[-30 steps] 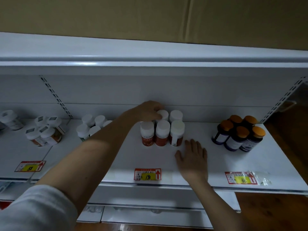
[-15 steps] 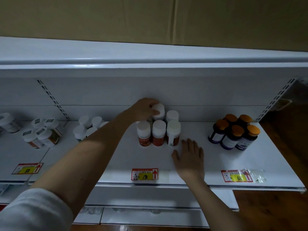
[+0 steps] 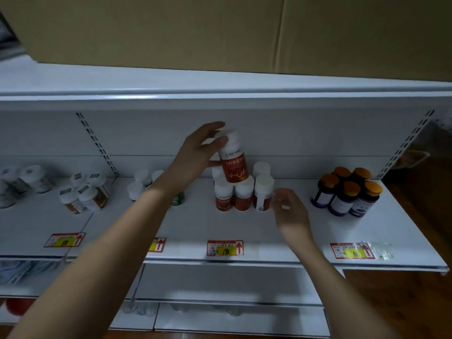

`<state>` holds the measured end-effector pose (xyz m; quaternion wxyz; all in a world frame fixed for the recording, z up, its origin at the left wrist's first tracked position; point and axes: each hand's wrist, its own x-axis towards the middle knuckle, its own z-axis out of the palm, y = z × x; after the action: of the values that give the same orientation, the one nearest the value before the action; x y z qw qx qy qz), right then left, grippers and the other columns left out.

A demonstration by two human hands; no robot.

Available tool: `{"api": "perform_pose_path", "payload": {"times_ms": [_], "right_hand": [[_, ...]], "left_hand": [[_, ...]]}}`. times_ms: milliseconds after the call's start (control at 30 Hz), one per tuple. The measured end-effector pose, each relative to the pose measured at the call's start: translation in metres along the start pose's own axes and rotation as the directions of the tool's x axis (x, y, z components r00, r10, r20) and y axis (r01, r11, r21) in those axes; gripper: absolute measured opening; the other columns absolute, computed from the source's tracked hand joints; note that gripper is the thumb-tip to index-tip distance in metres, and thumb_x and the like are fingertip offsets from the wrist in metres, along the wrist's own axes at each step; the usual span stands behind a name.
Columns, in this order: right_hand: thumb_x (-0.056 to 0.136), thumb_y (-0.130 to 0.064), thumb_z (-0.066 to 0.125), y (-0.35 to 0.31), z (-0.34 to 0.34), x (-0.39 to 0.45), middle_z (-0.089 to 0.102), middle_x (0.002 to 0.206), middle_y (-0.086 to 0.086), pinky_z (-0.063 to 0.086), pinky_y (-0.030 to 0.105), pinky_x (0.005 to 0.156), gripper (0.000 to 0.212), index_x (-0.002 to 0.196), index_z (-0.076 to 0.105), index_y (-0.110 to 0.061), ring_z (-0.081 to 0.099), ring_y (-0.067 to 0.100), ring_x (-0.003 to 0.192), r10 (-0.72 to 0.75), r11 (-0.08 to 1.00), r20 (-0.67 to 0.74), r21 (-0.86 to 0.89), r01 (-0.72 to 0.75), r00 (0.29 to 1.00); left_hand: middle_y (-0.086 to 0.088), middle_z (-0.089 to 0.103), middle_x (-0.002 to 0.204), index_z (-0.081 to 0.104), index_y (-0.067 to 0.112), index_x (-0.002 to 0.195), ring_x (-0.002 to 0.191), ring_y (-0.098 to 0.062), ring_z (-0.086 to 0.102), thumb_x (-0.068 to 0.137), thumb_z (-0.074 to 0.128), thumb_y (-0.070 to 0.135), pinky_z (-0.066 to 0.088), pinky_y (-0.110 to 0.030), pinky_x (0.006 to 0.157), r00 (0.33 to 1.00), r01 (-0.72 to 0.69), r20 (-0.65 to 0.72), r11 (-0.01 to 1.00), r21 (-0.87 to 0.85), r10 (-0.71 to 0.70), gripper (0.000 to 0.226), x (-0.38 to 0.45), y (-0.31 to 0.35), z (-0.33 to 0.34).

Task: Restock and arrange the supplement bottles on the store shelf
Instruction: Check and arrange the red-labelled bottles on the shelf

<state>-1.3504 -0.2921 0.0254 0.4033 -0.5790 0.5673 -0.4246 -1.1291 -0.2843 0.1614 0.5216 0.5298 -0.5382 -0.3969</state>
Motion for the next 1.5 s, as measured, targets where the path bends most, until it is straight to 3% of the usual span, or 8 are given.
{"api": "perform_pose_path", "payload": {"times_ms": [100,200,433,767,933,1067,1300,1500], "right_hand": [[0.098,-0.007,0.055,-0.045,-0.002,-0.025,0.071,0.104,0.001,0.055,0.026,0.086,0.021,0.103,0.066,-0.024,0.067,0.020,0.099,-0.011,0.961,0.156,0.273,-0.032,0.988],[0.100,-0.013,0.052,-0.070,-0.004,-0.050,0.073,0.110,0.005,0.058,0.035,0.090,0.024,0.121,0.063,-0.016,0.070,0.018,0.103,-0.031,0.876,0.368,0.457,-0.152,0.929],[0.093,-0.024,0.057,-0.062,0.004,-0.099,0.067,0.128,0.011,0.055,0.042,0.096,0.043,0.135,0.054,-0.016,0.064,0.028,0.117,-0.028,0.743,0.624,0.535,-0.401,0.781],[0.086,-0.016,0.063,-0.060,0.013,-0.116,0.071,0.116,0.011,0.056,0.036,0.092,0.043,0.129,0.058,-0.011,0.066,0.026,0.112,-0.008,0.685,0.548,0.613,-0.394,0.837],[0.076,-0.019,0.072,-0.064,0.016,-0.117,0.071,0.116,0.008,0.055,0.038,0.092,0.051,0.126,0.058,-0.016,0.067,0.027,0.111,-0.023,0.781,0.469,0.560,-0.277,0.883],[0.075,-0.024,0.074,-0.064,0.019,-0.118,0.070,0.118,0.007,0.055,0.030,0.087,0.053,0.126,0.059,-0.018,0.065,0.029,0.115,-0.036,0.815,0.457,0.529,-0.238,0.889],[0.095,-0.020,0.056,-0.068,0.018,-0.119,0.066,0.126,0.020,0.051,0.044,0.102,0.043,0.136,0.053,-0.006,0.064,0.030,0.116,-0.012,0.678,0.587,0.600,-0.424,0.809],[0.084,-0.010,0.073,-0.068,0.021,-0.119,0.072,0.114,0.000,0.057,0.035,0.089,0.043,0.122,0.059,-0.024,0.068,0.024,0.111,-0.004,0.812,0.425,0.530,-0.245,0.905]], "left_hand": [[0.000,0.061,0.126,0.058,0.021,0.131,0.109,-0.013,0.064,0.099,0.058,0.021,0.061,-0.029,0.075,0.999,0.013,-0.030,1.000,-0.007,-0.013,0.032,-0.031,0.005,0.001],[0.000,0.066,0.117,0.062,0.017,0.125,0.101,-0.014,0.068,0.096,0.060,0.019,0.061,-0.031,0.072,0.996,0.062,-0.056,0.996,-0.064,-0.066,0.029,-0.060,0.004,0.005],[0.008,0.074,0.093,0.067,0.017,0.113,0.088,-0.006,0.070,0.080,0.066,0.030,0.059,-0.029,0.066,0.989,0.135,-0.044,0.980,-0.144,-0.143,0.036,-0.112,-0.017,0.006],[0.001,0.074,0.092,0.060,0.002,0.117,0.088,-0.009,0.071,0.091,0.066,0.021,0.058,-0.024,0.068,0.975,0.202,-0.045,0.958,-0.203,-0.215,0.032,-0.130,-0.020,0.005],[-0.001,0.070,0.115,0.061,0.016,0.117,0.103,-0.020,0.070,0.068,0.079,0.048,0.059,-0.044,0.088,0.982,0.183,-0.038,0.981,-0.062,-0.185,0.061,-0.136,-0.027,0.007],[-0.007,0.072,0.109,0.066,0.015,0.115,0.099,-0.033,0.068,0.073,0.077,0.037,0.056,-0.054,0.085,0.984,0.165,-0.059,0.984,-0.067,-0.169,0.048,-0.138,-0.022,0.008],[-0.011,0.069,0.111,0.058,0.010,0.117,0.105,-0.023,0.068,0.088,0.073,0.019,0.059,-0.037,0.080,0.965,0.208,-0.124,0.964,-0.165,-0.230,0.034,-0.137,-0.019,0.009],[-0.003,0.071,0.111,0.058,0.012,0.120,0.103,-0.026,0.070,0.081,0.081,0.027,0.057,-0.050,0.089,0.969,0.212,-0.102,0.971,-0.109,-0.223,0.047,-0.139,-0.018,0.013]]}}
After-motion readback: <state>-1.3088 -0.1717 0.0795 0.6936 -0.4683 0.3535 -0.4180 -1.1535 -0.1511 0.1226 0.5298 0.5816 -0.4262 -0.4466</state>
